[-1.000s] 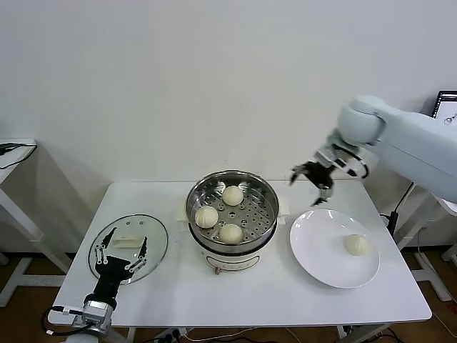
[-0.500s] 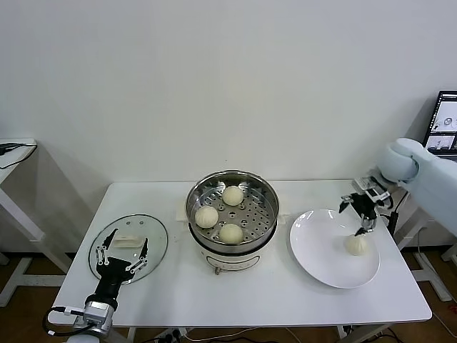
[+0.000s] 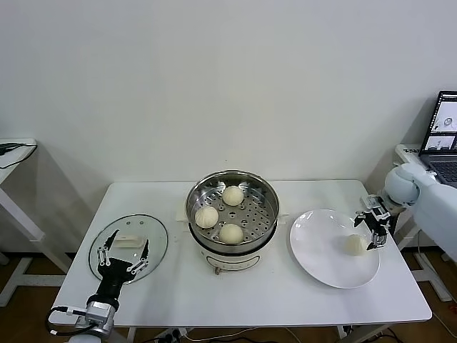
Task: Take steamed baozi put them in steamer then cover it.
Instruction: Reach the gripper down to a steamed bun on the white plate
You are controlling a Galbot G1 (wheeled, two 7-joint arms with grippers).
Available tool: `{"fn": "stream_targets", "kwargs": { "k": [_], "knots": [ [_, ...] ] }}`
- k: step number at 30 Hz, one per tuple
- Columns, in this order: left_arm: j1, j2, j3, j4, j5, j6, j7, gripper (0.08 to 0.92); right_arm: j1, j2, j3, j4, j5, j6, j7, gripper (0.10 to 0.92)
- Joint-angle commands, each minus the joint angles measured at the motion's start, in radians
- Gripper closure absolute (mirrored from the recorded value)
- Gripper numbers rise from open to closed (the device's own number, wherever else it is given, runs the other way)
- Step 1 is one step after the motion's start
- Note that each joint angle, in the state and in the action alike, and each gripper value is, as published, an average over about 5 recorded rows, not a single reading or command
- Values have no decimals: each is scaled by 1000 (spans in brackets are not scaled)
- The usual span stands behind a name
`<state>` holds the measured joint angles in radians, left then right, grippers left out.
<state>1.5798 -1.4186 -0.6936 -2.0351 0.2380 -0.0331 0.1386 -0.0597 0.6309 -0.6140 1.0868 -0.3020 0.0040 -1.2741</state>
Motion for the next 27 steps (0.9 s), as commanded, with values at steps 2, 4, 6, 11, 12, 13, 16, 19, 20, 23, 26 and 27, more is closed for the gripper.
{"fn": "stream_targets", "kwargs": {
  "k": [2,4,6,11,12,13,16,19,20,23,26,27],
  "knots": [
    [-1,0,-1,7,1,-1,1,177,-82,19,74,-39,-74,-8,34,203],
    [-2,0,-2,9,1,-1,1,177,-88,27,81,-46,-83,-6,38,203],
    [-3,0,-1,11,1,-1,1,177,-92,35,86,-50,-89,-4,42,203],
    [-3,-1,0,13,2,-2,2,177,-97,50,92,-61,-107,2,46,203],
    [-2,-1,-1,13,2,-2,2,177,-98,53,94,-64,-111,4,47,203],
    [-2,-1,-1,13,2,-2,2,177,-99,55,97,-66,-116,7,49,203],
    [-1,-1,-2,12,2,-3,2,177,-103,61,103,-71,-124,12,52,203],
    [0,-1,-1,11,2,-3,2,177,-106,65,103,-72,-127,13,53,203],
    [0,-1,-1,11,2,-3,2,177,-107,67,104,-72,-129,13,53,203],
    [0,-1,-1,12,3,-4,2,177,-110,71,108,-74,-133,14,53,203],
    [0,-1,-2,13,3,-4,2,177,-110,71,109,-74,-137,14,50,203],
    [0,-1,-2,13,3,-4,2,177,-110,71,109,-74,-139,14,49,203]
  ]
}}
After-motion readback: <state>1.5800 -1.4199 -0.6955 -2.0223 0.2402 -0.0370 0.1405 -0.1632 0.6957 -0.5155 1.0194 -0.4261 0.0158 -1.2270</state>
